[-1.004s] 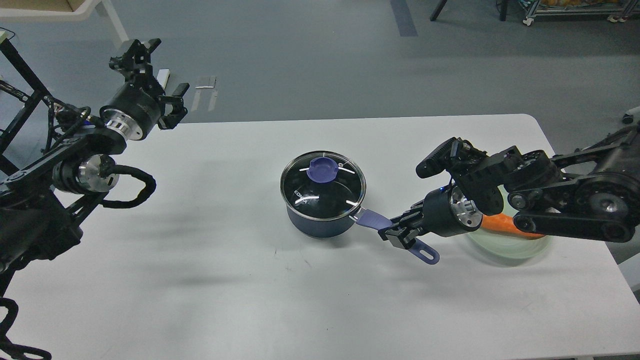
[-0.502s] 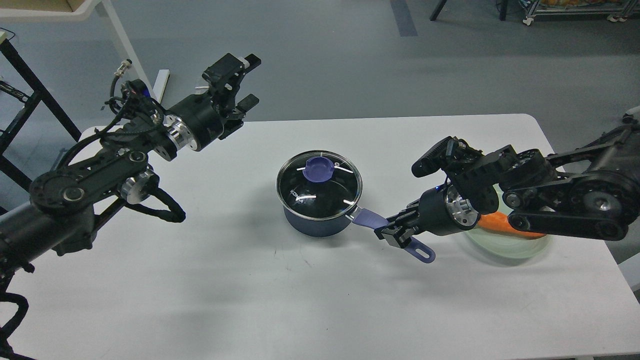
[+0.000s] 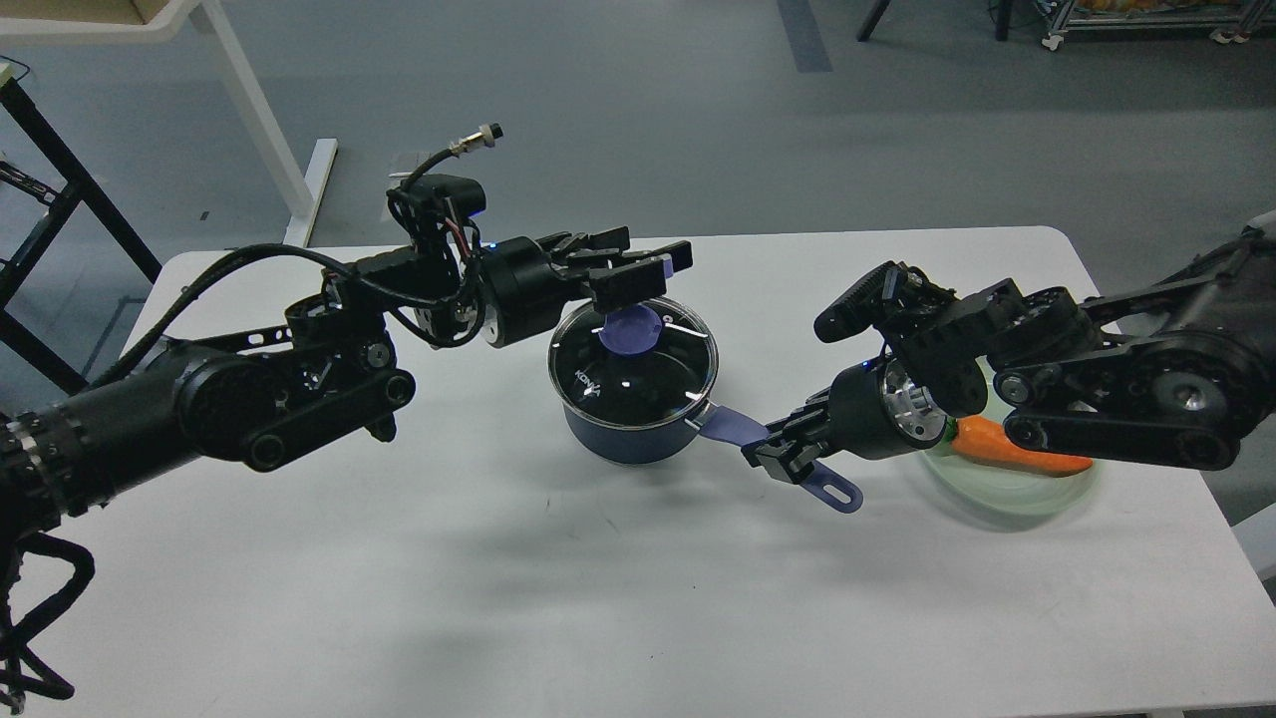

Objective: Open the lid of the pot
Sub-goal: 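Grasp the purple lid knob with the left gripper, then lift the glass lid off the pot and carry it away with the left gripper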

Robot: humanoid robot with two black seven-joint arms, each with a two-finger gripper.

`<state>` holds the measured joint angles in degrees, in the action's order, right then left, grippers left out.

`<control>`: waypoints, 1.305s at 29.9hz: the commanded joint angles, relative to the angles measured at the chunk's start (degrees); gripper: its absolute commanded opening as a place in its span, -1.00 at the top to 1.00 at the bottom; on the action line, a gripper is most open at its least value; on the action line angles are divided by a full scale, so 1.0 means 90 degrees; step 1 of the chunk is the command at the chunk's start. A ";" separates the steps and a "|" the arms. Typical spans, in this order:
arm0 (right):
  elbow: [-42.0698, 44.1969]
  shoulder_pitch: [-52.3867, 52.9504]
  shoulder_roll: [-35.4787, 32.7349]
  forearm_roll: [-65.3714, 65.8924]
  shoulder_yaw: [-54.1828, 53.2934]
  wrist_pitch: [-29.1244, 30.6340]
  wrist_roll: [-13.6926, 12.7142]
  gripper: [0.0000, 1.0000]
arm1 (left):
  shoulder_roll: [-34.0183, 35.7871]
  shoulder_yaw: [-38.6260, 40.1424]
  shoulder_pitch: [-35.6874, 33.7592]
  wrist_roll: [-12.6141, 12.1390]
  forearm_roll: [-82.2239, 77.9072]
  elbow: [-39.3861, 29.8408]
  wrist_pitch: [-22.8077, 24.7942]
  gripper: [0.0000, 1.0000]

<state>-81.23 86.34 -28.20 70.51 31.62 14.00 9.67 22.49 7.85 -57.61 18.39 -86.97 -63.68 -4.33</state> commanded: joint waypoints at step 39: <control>-0.0027 -0.0004 0.0058 -0.0002 0.0002 -0.0003 0.0009 0.66 | -0.0477 -0.1420 0.0073 -0.0071 -0.0942 0.0952 -0.1110 -0.68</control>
<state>-81.47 86.31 -27.74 70.49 31.64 13.99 9.75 18.22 -4.76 -56.96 17.85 -95.51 -55.11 -14.16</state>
